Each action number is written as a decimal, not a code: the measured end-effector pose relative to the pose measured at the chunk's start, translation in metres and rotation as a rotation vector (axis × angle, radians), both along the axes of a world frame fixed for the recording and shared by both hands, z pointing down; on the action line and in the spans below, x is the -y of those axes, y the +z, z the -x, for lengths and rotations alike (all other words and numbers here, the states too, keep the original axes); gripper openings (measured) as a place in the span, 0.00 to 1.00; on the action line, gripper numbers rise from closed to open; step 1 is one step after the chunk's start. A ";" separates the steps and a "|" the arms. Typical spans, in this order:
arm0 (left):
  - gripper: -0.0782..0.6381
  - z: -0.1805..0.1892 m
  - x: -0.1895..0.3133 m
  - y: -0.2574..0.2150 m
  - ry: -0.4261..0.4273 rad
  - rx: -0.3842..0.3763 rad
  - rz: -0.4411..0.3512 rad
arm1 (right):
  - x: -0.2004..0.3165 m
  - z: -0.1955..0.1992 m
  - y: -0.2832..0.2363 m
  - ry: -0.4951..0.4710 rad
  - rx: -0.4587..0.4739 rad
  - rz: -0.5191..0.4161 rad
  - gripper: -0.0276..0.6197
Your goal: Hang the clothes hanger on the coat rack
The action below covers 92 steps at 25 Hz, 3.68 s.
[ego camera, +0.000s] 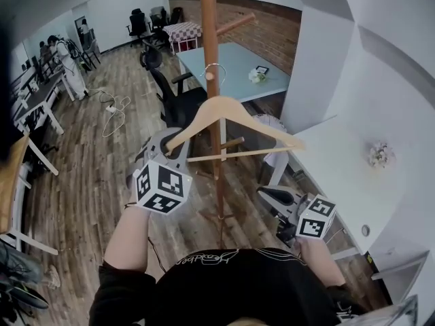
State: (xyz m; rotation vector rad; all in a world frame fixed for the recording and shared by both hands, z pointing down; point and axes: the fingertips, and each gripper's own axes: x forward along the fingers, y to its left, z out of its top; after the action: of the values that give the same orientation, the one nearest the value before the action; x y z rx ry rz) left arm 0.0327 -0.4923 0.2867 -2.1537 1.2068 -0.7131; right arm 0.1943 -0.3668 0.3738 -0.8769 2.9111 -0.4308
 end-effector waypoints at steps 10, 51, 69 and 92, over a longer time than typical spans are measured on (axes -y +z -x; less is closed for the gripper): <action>0.17 0.003 0.030 0.014 -0.051 0.014 0.038 | 0.022 -0.015 0.003 -0.019 0.012 0.001 0.11; 0.45 0.015 0.071 0.045 -0.022 -0.129 -0.011 | 0.037 -0.028 0.042 0.018 0.040 0.098 0.11; 0.33 0.068 -0.090 0.059 0.200 -0.467 0.265 | -0.034 0.076 0.045 -0.001 -0.021 0.120 0.11; 0.12 0.084 -0.315 0.113 0.545 -0.846 0.694 | -0.193 0.180 0.049 0.001 -0.016 0.136 0.11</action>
State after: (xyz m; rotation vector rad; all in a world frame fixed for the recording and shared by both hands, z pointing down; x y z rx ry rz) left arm -0.0510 -0.1777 0.4001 -3.3620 0.6527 0.0916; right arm 0.0148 -0.1741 0.4226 -0.9019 2.9240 -0.6318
